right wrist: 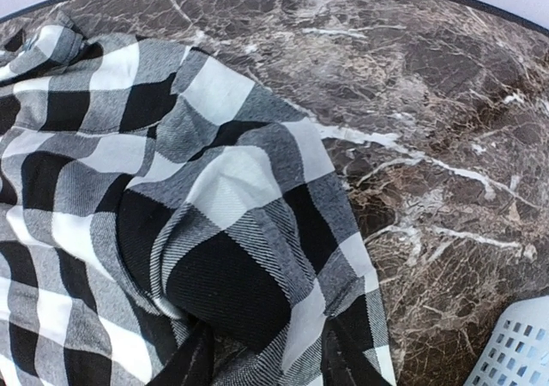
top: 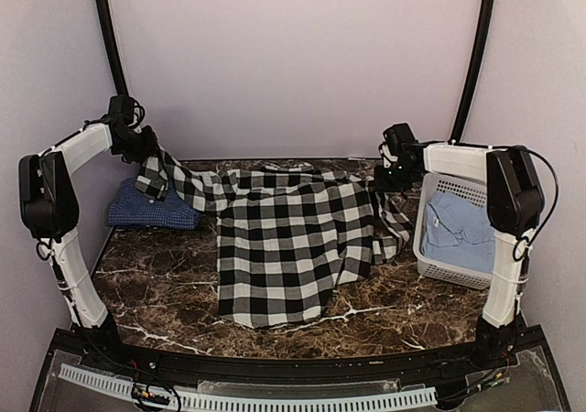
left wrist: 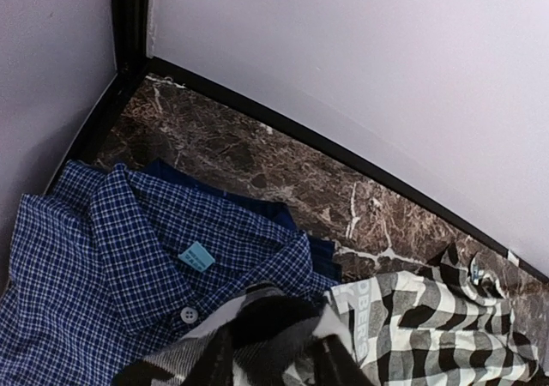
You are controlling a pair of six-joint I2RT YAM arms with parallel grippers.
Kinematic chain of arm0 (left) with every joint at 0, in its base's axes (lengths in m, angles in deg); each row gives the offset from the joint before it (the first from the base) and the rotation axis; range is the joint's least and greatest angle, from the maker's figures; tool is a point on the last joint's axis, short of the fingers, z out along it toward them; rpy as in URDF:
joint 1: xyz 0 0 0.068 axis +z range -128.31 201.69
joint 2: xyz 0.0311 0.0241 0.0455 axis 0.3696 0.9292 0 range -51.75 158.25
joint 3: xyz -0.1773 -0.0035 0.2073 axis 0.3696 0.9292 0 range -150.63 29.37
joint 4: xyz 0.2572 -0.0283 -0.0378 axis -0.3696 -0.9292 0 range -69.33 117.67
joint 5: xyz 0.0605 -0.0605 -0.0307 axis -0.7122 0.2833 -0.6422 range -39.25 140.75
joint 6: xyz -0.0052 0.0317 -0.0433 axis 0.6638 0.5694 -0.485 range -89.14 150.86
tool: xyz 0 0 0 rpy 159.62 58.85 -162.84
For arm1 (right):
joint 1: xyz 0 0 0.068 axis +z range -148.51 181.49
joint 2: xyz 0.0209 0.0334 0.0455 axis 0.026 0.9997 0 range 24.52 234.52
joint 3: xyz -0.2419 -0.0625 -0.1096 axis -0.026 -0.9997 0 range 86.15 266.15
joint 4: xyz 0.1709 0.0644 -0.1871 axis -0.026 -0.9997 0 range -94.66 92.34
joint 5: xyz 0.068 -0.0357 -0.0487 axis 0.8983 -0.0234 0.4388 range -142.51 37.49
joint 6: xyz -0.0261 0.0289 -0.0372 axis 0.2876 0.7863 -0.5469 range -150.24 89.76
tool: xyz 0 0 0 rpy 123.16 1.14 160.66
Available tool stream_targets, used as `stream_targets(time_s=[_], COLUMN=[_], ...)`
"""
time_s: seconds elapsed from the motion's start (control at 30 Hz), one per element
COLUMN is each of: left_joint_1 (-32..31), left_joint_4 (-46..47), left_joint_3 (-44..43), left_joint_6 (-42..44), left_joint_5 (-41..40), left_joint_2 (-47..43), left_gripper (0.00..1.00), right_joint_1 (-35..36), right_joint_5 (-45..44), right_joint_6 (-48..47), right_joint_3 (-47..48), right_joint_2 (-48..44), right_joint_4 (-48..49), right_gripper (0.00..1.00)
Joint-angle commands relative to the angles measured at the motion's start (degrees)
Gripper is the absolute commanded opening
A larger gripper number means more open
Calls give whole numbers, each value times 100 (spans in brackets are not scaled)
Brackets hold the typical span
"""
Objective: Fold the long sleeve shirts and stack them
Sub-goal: Flatten out the crumpled shirt at the center of the board.
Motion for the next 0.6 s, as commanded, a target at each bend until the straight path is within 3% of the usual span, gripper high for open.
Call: stream_targets(time_s=[0.0, 0.07, 0.2, 0.43, 0.57], left_joint_1=[-100, -206, -512, -1273, -1808], left_joint_4=[-318, -333, -129, 236, 398], left_joint_3=[-229, -91, 595, 2426, 3549], left_joint_6=[158, 190, 167, -230, -656], left_joint_5=[451, 415, 346, 352, 602], left_joint_2=[-94, -269, -871, -2086, -2945], left_gripper=[48, 59, 69, 72, 69], right_joint_1=[201, 297, 526, 1010, 1411], right_joint_5=[177, 158, 121, 149, 208], right_joint_6=[-76, -67, -2, 176, 260], right_joint_3=[68, -53, -440, -1159, -1647], right_joint_2=[-183, -336, -684, -1340, -1773], right_joint_4=[-31, -26, 28, 98, 130], right_gripper=[47, 55, 60, 60, 60])
